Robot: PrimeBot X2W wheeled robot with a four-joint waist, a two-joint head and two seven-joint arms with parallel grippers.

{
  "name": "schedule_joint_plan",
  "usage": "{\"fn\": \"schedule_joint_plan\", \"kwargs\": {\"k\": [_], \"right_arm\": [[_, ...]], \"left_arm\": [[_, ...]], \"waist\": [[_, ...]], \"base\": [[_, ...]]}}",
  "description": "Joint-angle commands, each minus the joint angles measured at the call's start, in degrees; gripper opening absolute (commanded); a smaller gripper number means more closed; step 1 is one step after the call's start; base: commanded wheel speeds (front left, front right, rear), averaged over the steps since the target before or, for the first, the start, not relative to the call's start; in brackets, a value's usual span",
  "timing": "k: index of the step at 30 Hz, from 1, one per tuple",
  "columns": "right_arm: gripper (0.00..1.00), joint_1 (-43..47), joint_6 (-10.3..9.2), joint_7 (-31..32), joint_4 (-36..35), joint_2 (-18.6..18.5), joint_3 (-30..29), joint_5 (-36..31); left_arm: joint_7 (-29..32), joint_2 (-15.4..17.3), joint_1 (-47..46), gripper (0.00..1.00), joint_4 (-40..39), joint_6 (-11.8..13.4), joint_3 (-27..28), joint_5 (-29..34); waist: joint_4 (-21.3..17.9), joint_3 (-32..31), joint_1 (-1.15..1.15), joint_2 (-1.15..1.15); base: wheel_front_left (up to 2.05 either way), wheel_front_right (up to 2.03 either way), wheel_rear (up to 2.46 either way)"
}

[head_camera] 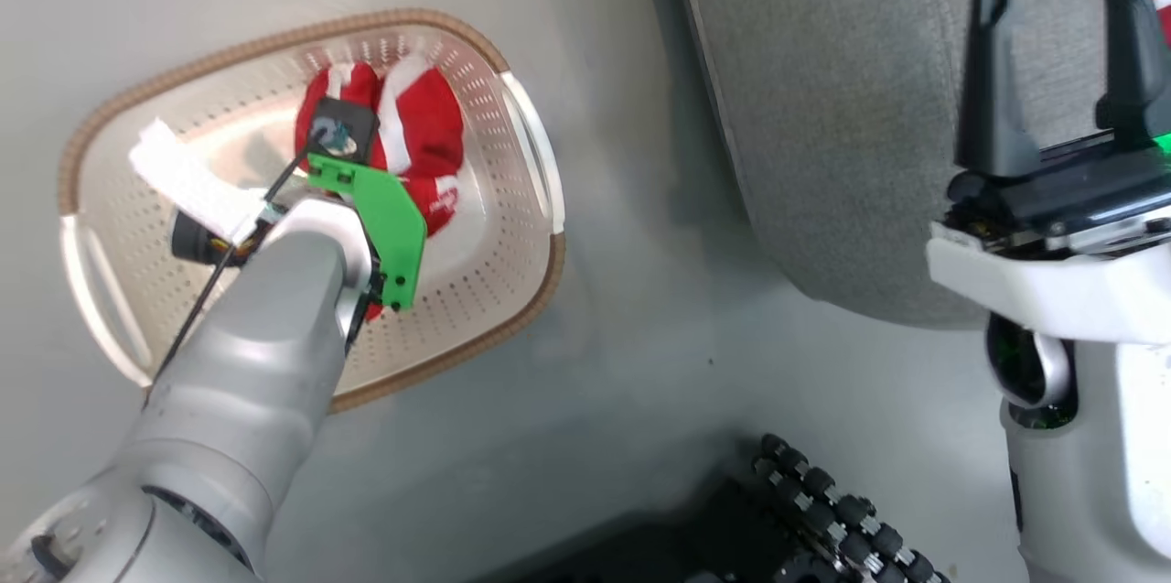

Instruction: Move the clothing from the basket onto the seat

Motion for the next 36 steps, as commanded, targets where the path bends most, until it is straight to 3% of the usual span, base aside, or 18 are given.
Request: {"fn": "schedule_joint_plan", "kwargs": {"k": [1,15,24,30,36], "right_arm": [[1.00,-0.1,-0.11,-0.2,0.3,0.2,-1.3,1.9],[1.00,4.0,-0.10,-0.2,4.7,-2.1,-2.7,3.2],[1.00,10.4,-0.10,-0.2,7.2,-3.6,-2.0,2.4],[1.00,15.6,-0.11,-0.2,8.3,-4.1,-1.4,2.9],[1.00,19.4,-0.10,-0.2,9.1,-3.1,-0.9,3.9]], "left_arm": [[-1.0,-0.2,1.3,0.00,-0.1,-0.9,0.2,-0.5],[-12.7,-1.6,11.6,0.00,-0.1,-4.5,0.0,-2.0],[-18.8,-1.4,15.1,0.00,-3.0,-4.7,1.5,-2.0],[-18.8,3.0,18.0,0.00,-19.2,0.5,10.0,3.1],[-18.8,6.3,24.9,0.00,-36.0,3.0,21.1,11.5]], "waist": [[2.9,-7.3,0.00,0.00],[8.5,-27.6,0.00,0.00],[11.1,-38.6,0.00,0.00],[12.5,-43.0,0.00,0.00],[13.1,-45.8,0.00,0.00]], "base": [[0.00,0.00,0.00],[0.00,0.00,0.00],[0.00,0.00,0.00],[0.00,0.00,0.00],[0.00,0.00,0.00]]}}
